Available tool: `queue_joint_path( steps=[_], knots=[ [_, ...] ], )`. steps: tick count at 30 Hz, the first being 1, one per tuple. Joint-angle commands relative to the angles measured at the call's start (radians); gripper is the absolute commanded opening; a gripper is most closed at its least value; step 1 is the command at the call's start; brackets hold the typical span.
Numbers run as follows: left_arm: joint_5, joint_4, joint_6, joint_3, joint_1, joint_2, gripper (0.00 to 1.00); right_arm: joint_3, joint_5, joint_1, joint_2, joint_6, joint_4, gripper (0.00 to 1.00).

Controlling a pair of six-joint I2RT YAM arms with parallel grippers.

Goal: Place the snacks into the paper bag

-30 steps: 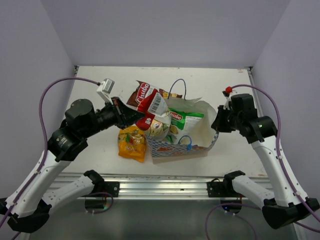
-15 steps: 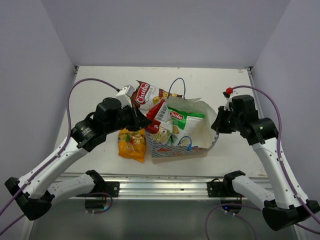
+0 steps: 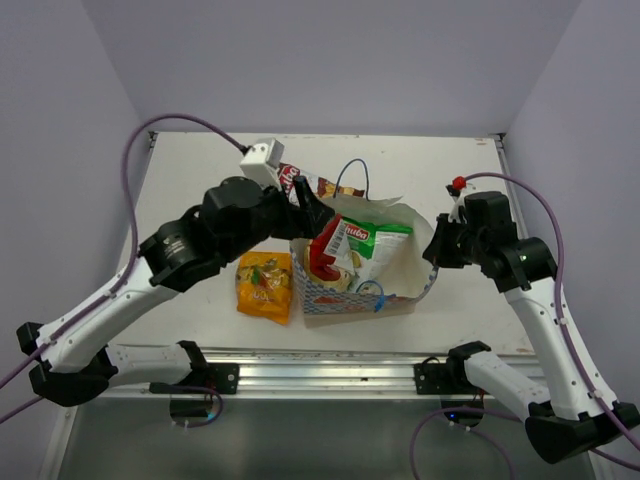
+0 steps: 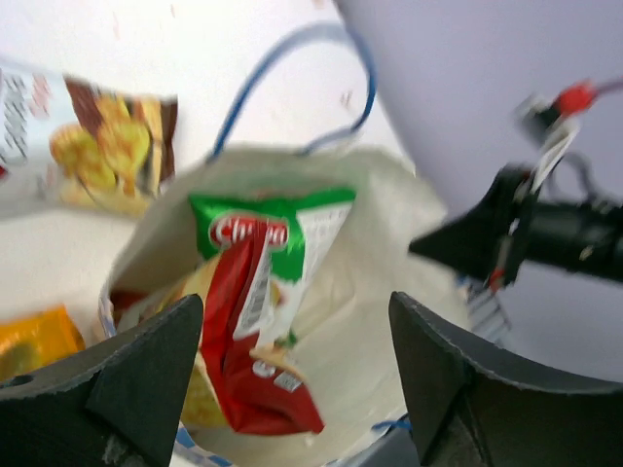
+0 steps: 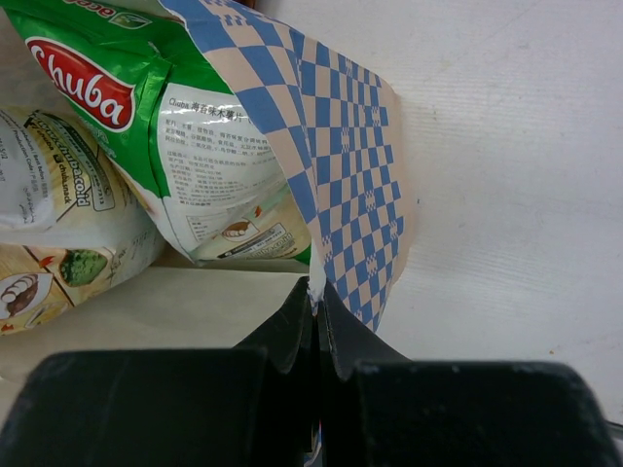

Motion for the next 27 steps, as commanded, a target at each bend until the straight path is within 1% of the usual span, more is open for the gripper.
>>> queue_joint_path(
  steps=[1,2,3,4,5,6,7,9,12,14,16,20,27],
  knots=[
    [-0.31,0.053,0.114,0.137,-0.003,-0.014,0.86,-0.011,-0.007,0.003,-0.011,-0.018,-0.008,0.0],
    [-0.355,0.075,0.137,0.143,-0.001,-0.003,0.94,-0.012,-0.007,0.003,-0.011,-0.018,-0.008,0.0],
    [-0.375,0.09,0.207,0.144,0.014,0.01,0.95,-0.011,-0.005,0.005,-0.011,-0.017,-0.008,0.0],
    [-0.351,0.096,0.23,0.142,0.042,0.03,0.95,-0.012,-0.005,0.003,-0.01,-0.018,-0.008,0.0],
    [-0.3,0.089,0.241,0.137,0.08,0.085,0.96,-0.009,-0.005,0.003,-0.008,-0.017,-0.008,0.0],
    [-0.207,0.089,0.254,0.13,0.2,0.116,0.96,-0.009,-0.004,0.003,-0.007,-0.02,-0.008,0.0],
    [-0.177,0.096,0.269,0.116,0.258,0.147,0.97,-0.009,-0.004,0.003,-0.005,-0.02,-0.008,0.0],
    [-0.147,0.144,0.319,0.079,0.365,0.237,0.99,-0.002,-0.004,0.003,0.002,-0.02,-0.01,0.0],
    [-0.075,0.196,0.347,0.067,0.465,0.363,1.0,0.004,-0.001,0.003,0.006,-0.021,-0.011,0.0],
    [-0.053,0.239,0.359,0.064,0.513,0.443,1.0,0.007,0.002,0.003,0.009,-0.02,-0.011,0.0],
    [-0.048,0.285,0.387,0.055,0.531,0.503,1.0,0.011,0.002,0.005,0.013,-0.02,-0.013,0.0],
    [-0.007,0.363,0.425,0.029,0.573,0.579,1.0,0.014,0.007,0.003,0.022,-0.021,-0.013,0.0],
    [0.152,0.464,0.458,-0.014,0.631,0.718,1.0,0.029,-0.004,0.003,0.053,-0.028,-0.007,0.0]
  ],
)
